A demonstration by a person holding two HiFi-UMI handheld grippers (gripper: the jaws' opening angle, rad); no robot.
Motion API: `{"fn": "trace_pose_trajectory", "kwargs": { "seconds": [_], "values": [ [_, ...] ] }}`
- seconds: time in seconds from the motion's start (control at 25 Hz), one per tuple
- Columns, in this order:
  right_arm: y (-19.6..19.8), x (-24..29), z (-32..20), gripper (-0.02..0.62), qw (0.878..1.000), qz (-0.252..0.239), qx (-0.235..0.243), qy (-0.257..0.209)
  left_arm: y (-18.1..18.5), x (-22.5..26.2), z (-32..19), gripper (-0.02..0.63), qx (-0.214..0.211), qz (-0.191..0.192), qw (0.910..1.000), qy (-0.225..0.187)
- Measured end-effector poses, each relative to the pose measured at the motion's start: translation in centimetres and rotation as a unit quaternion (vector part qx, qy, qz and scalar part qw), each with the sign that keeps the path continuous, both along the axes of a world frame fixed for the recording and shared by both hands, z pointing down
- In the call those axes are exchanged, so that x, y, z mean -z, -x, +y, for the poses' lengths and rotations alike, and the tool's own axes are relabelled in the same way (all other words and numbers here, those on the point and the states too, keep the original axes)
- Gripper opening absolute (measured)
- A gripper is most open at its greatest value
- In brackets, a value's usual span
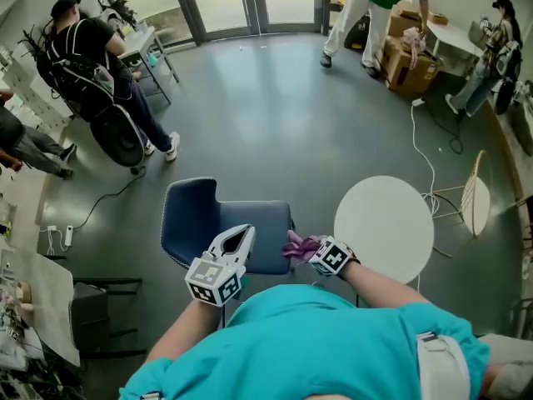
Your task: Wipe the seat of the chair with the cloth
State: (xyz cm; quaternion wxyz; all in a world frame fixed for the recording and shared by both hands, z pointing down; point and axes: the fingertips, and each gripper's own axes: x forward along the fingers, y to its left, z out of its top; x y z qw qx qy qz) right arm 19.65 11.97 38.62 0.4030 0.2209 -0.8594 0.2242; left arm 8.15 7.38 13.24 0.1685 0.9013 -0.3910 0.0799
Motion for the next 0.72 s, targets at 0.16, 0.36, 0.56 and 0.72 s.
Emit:
{"fn": "trace_pose_trajectory", "kwargs": {
  "seconds": [0.16,0.36,0.56,0.72],
  "values": [
    [-0.4,9.8,-4.1,0.06,0.996,-0.052,-0.037,-0.056,1.0,5.5,-0.2,0.003,0.007,0.016,0.999,-0.042],
    [-1.3,22.5,-7.2,0.06,0.98,-0.124,-0.069,-0.137,1.8,11.8,0.1,0.003,0.004,0.034,0.9956,-0.088],
    [-2.4,32.4,-7.1,0.06,0.961,-0.19,-0.081,-0.185,2.7,16.7,0.4,0.003,0.009,0.041,0.9928,-0.112],
    [-2.1,36.9,-6.0,0.06,0.947,-0.236,-0.081,-0.202,3.9,18.0,1.1,0.003,0.017,0.049,0.992,-0.115]
  ]
}}
